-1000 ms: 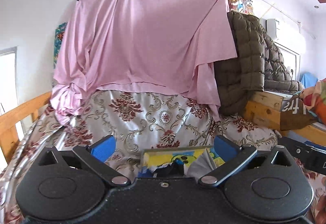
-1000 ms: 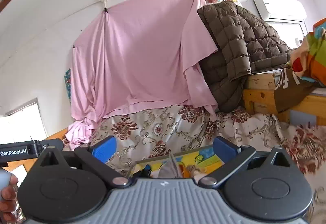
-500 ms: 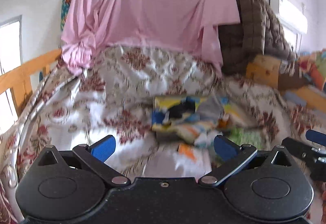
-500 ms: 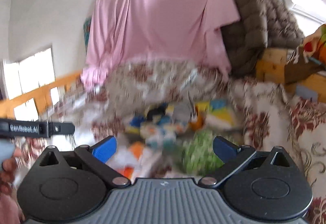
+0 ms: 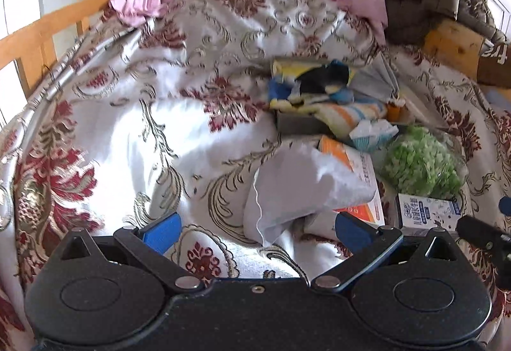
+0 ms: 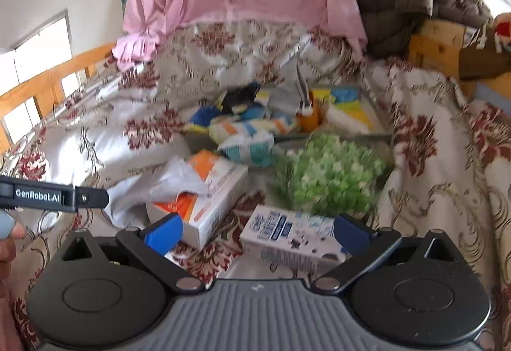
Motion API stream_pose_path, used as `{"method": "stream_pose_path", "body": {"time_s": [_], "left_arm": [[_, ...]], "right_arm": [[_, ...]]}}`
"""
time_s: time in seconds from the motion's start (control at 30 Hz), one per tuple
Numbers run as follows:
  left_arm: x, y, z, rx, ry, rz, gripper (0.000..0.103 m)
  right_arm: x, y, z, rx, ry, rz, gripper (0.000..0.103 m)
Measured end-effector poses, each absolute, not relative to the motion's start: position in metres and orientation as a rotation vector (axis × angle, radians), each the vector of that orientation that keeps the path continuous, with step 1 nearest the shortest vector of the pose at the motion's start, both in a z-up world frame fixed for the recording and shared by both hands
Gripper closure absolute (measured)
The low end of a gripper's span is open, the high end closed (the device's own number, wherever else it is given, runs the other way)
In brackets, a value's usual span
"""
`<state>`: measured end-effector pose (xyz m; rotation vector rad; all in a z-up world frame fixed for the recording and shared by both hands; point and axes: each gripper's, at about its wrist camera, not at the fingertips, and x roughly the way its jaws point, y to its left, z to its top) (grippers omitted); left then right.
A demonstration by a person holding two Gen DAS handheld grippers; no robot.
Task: Organize soft objects
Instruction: 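Withdraw both open tools from the tray back toward the remaining pile, then move the left tool to the white tissue while the right tool approaches the clear plastic packet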
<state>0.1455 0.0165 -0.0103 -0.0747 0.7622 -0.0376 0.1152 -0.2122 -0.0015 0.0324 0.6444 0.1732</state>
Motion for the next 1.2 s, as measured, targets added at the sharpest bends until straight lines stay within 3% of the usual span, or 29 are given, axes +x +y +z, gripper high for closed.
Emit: {"method": "stream_pose_path", "body": {"time_s": [0.57, 1.2], "left_arm": [[0.179, 0.02, -0.023, -0.147, 0.849, -0.049, 0.001], [0.199, 0.008, -0.029, 0.029, 0.798, -0.023, 0.001]], "right_arm": [[0.149, -0.199, -0.01, 0.018, 0.628, 0.258, 0.0], [0.186, -0.2, -0.026, -0.034, 0.532, 0.141, 0.0]]}}
